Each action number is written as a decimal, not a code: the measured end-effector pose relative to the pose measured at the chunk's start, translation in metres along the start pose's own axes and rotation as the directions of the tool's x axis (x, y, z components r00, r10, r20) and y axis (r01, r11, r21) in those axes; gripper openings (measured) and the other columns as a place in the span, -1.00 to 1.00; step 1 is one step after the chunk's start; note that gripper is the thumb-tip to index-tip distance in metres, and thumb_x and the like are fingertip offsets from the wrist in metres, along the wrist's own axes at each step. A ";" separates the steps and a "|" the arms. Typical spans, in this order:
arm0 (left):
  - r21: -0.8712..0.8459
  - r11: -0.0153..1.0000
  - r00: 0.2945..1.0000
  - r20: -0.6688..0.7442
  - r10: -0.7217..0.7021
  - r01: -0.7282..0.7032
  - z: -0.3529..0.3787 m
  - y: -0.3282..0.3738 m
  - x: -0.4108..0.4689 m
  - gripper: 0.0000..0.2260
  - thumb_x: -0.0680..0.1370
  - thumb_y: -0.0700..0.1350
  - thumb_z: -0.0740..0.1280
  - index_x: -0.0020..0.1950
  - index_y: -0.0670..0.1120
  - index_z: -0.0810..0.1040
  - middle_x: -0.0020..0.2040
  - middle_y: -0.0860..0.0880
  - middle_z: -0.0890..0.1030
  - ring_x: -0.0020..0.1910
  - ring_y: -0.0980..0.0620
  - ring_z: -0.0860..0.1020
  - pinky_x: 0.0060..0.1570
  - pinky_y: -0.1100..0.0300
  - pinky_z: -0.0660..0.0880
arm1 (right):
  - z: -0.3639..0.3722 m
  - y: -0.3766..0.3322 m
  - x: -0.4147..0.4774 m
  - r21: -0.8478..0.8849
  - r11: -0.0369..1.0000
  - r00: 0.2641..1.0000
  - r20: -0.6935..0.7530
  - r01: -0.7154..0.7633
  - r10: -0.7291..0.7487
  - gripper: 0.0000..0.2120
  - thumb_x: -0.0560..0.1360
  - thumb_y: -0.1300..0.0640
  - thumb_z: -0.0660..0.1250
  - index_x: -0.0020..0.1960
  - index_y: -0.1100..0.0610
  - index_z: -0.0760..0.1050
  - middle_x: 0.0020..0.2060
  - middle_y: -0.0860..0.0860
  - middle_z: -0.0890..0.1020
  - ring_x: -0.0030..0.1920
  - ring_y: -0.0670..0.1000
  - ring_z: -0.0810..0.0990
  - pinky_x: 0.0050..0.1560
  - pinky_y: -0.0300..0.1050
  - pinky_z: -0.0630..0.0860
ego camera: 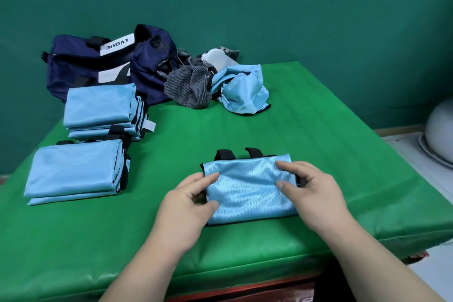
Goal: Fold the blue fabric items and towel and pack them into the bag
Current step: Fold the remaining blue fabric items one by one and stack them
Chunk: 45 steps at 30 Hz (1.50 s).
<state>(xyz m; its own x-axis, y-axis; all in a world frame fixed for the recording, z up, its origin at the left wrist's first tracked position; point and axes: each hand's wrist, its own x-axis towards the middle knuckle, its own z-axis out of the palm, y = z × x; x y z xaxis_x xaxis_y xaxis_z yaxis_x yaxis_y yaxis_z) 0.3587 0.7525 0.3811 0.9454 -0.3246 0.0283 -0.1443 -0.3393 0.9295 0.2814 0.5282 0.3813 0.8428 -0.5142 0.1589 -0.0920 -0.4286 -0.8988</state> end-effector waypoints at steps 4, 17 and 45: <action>-0.332 0.934 0.992 0.051 -0.118 0.129 -0.022 -0.003 -0.011 -0.40 0.35 -0.56 0.43 -0.09 0.19 0.74 0.26 0.06 0.61 0.10 0.14 0.64 0.16 0.26 0.53 | 0.002 -0.011 -0.014 0.238 0.970 0.996 0.075 -0.056 0.039 -0.62 0.40 0.34 0.52 -0.04 -0.15 0.68 -0.12 -0.27 0.64 -0.22 -0.19 0.51 -0.17 -0.46 0.39; -0.388 0.918 0.991 -0.065 -0.119 0.085 -0.181 -0.030 -0.043 -0.46 0.15 -0.36 0.45 0.04 0.06 0.74 0.27 0.00 0.62 0.12 0.15 0.63 0.15 0.27 0.54 | 0.127 -0.094 -0.035 0.584 0.793 0.940 0.338 -0.172 -0.045 -0.51 0.35 0.61 0.35 -0.11 0.05 0.75 -0.08 -0.19 0.71 -0.02 -0.22 0.63 -0.05 -0.41 0.45; 0.241 0.969 0.995 0.095 0.030 -0.053 -0.324 -0.108 0.096 -0.35 0.32 -0.18 0.37 0.28 0.41 0.49 0.49 0.23 0.26 0.48 0.22 0.22 0.42 0.17 0.13 | 0.291 -0.116 0.036 0.018 0.952 0.884 0.365 0.306 -0.291 -0.45 0.35 -0.05 0.28 0.31 -0.36 0.32 0.55 -0.15 0.07 0.53 -0.18 0.00 0.52 -0.14 -0.04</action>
<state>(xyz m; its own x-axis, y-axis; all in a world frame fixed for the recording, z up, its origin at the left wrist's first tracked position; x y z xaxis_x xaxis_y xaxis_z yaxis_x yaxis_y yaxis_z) 0.5596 1.0436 0.4026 0.9084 -0.4175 0.0214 -0.2600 -0.5243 0.8109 0.4770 0.7759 0.3727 0.9656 -0.0589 0.2532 0.1799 -0.5517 -0.8144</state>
